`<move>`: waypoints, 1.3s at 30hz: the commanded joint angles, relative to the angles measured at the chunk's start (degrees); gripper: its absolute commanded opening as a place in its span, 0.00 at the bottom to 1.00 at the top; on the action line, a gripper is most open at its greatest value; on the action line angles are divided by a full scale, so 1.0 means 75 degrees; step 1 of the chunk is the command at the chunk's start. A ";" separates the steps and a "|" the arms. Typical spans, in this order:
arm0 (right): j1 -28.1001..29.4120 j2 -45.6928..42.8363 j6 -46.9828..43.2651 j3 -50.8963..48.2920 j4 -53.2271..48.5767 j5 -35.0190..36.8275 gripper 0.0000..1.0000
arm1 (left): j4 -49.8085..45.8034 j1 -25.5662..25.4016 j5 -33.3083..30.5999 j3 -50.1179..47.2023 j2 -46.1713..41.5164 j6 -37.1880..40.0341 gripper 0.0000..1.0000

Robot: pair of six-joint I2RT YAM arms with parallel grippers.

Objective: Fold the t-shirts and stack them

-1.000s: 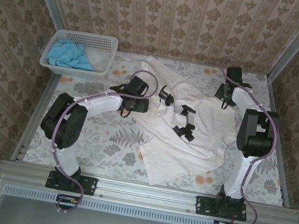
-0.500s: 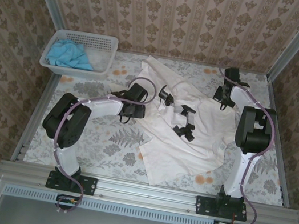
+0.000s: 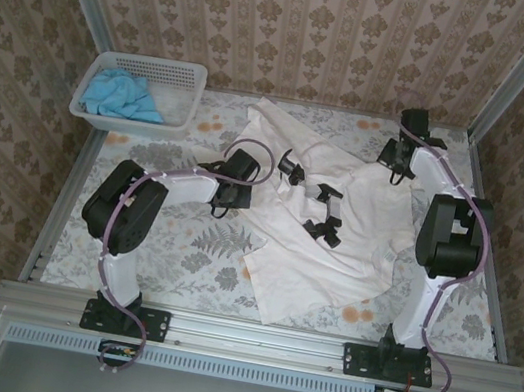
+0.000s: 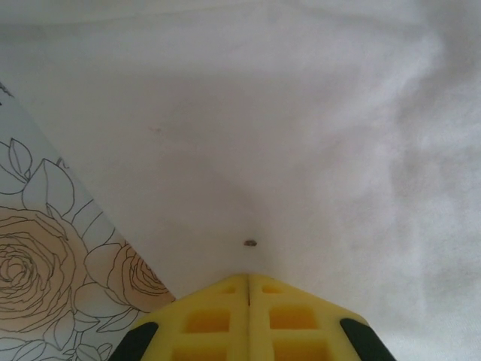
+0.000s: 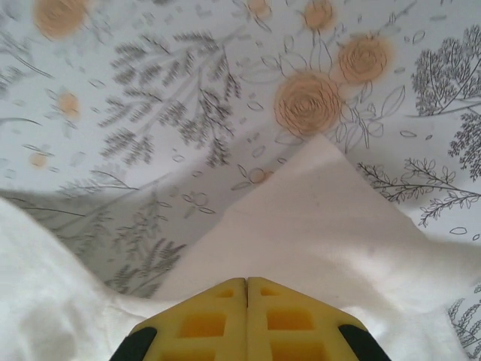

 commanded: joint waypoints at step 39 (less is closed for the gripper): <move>0.0815 0.5115 -0.0392 1.1900 -0.8594 0.0223 0.49 | -0.0739 0.0589 -0.0225 -0.1280 -0.3119 -0.0193 0.41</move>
